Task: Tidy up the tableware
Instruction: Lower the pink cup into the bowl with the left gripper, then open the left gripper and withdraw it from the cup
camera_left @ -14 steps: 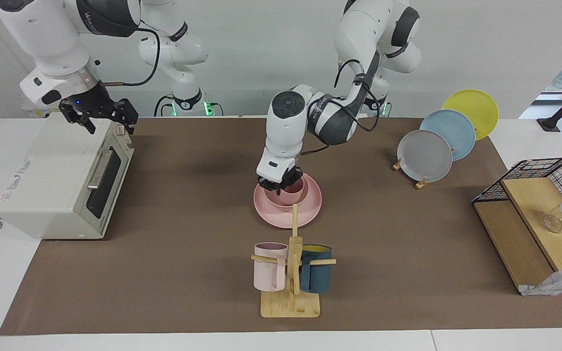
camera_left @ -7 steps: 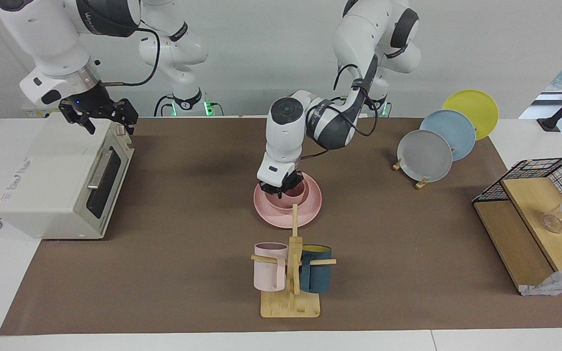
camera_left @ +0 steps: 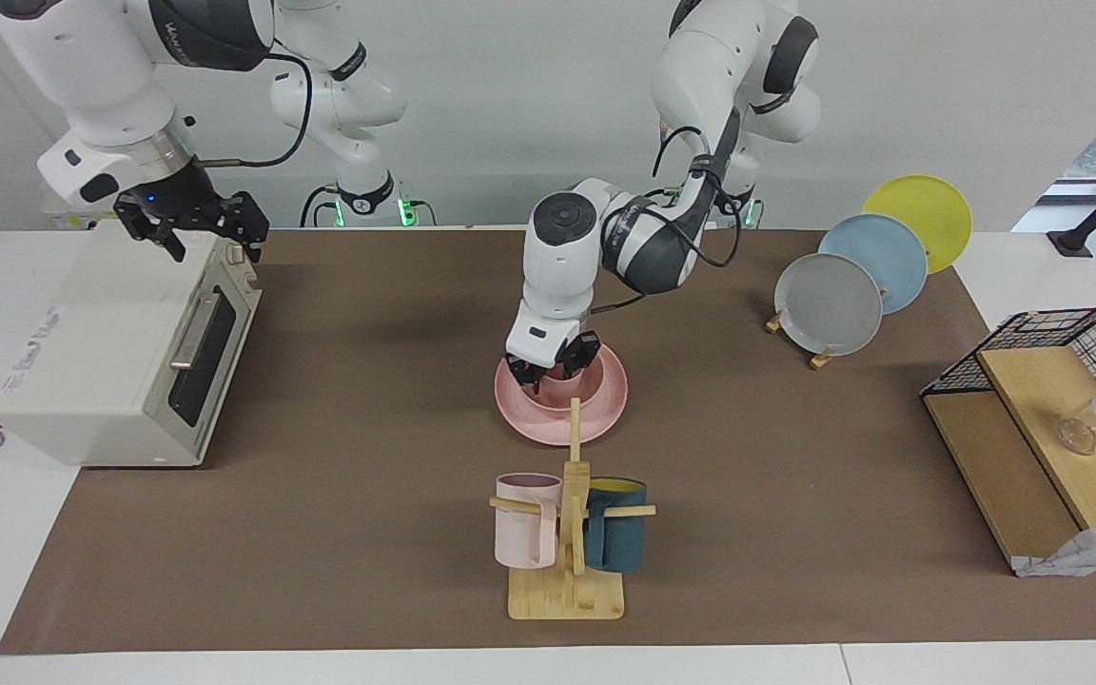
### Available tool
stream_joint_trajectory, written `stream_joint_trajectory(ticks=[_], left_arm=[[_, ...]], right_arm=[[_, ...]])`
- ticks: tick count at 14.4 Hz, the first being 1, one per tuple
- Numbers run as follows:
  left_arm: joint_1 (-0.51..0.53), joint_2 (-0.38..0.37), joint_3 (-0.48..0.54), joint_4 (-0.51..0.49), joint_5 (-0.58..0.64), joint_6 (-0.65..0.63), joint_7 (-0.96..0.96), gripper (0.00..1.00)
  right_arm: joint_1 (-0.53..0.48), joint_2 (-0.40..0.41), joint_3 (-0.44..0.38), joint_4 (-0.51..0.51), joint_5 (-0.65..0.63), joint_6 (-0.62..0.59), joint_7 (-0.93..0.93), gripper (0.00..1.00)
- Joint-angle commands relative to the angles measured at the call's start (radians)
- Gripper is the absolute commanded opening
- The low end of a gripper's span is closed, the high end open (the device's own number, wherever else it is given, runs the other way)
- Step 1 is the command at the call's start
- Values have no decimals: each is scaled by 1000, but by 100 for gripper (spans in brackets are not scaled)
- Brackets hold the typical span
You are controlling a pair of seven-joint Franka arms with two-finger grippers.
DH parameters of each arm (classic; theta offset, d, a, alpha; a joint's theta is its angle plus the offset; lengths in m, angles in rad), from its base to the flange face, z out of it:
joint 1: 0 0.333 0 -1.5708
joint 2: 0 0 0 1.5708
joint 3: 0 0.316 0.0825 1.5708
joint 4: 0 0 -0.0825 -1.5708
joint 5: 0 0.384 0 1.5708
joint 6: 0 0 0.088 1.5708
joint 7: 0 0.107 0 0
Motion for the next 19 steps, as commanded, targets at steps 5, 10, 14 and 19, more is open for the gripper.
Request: stream_joint_trajectory(ticks=[5,10,14,19], left_arm=[[120,-204,-5,-9,10,-202,38,100],[315,-342,-5,-12,9,-363,251,100],[514,-402,-2,-18,7,-459,602,100],[651,-482,-2,-137,9,-453,833,100]], right_arm=[[3,-14,6,5,36,22,-24,100],[3,-12,8,7,36,57,-27,100],[5,-12,9,7,36,59,-33,100],[3,-11,9,7,38,59,-116,100]])
